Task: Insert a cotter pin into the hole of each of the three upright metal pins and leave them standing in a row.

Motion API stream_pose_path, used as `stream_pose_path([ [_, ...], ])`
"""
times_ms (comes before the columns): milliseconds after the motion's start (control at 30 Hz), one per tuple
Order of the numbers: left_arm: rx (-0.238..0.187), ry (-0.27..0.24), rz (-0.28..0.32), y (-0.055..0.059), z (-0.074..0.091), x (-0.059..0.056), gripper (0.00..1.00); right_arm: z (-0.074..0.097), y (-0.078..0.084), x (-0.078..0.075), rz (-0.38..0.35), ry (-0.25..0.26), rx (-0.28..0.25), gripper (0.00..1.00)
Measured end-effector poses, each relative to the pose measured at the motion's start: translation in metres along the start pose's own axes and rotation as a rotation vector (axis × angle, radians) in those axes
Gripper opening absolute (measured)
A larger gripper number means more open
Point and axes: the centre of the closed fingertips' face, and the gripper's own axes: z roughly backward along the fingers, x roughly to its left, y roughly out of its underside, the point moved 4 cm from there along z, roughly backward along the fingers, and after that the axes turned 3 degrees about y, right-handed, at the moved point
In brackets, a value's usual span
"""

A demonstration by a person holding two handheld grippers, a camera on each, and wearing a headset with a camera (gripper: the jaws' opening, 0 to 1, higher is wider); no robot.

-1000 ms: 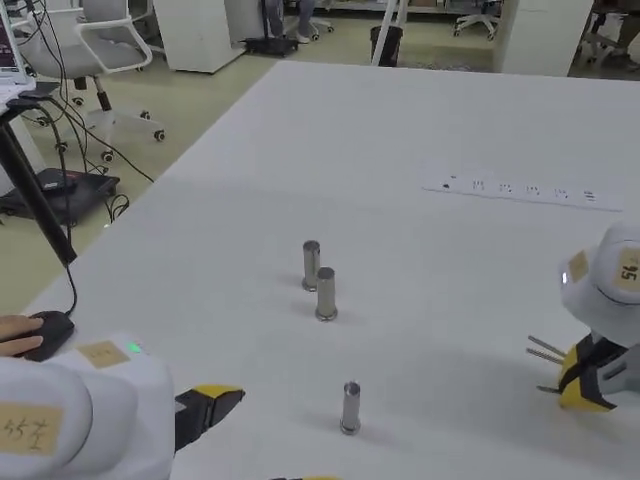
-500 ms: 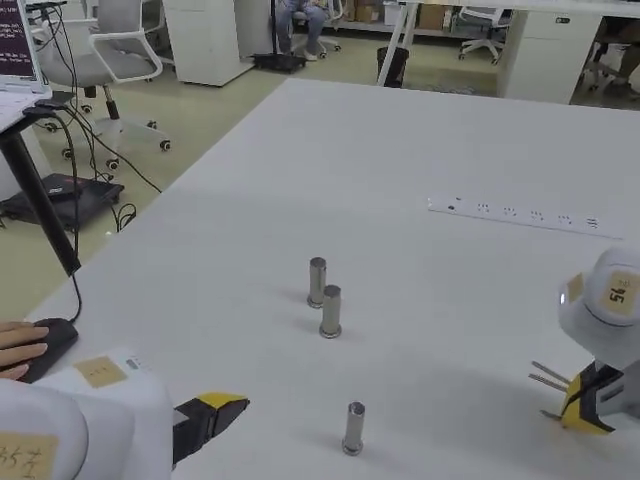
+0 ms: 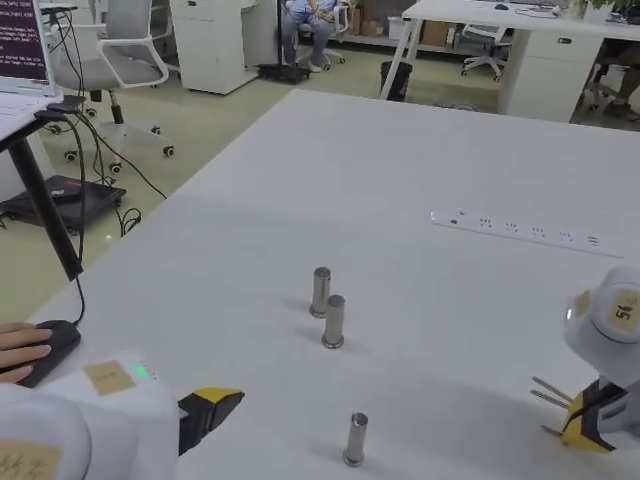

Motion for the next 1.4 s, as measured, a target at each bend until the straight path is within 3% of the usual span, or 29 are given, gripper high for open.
stream_pose_path([
  [133, -0.005, -0.001, 0.0, -0.001, 0.001, 0.001, 0.87, 0.002, 0.0, 0.001, 0.008, 0.016, 0.005, 0.02],
  [367, -0.016, -0.005, 0.014, -0.002, 0.0, 0.003, 0.8, 0.011, -0.004, 0.003, 0.007, 0.04, -0.021, 0.02],
  [633, -0.036, -0.01, -0.005, -0.007, -0.001, 0.002, 0.66, 0.03, -0.01, 0.011, 0.001, 0.084, -0.081, 0.02],
  [1000, -0.036, 0.037, -0.064, -0.017, -0.01, -0.007, 0.67, 0.058, -0.026, 0.034, 0.017, 0.143, -0.18, 0.02],
  [1400, -0.038, 0.088, -0.082, -0.032, -0.024, -0.012, 0.67, 0.071, -0.04, 0.05, 0.028, 0.19, -0.273, 0.02],
])
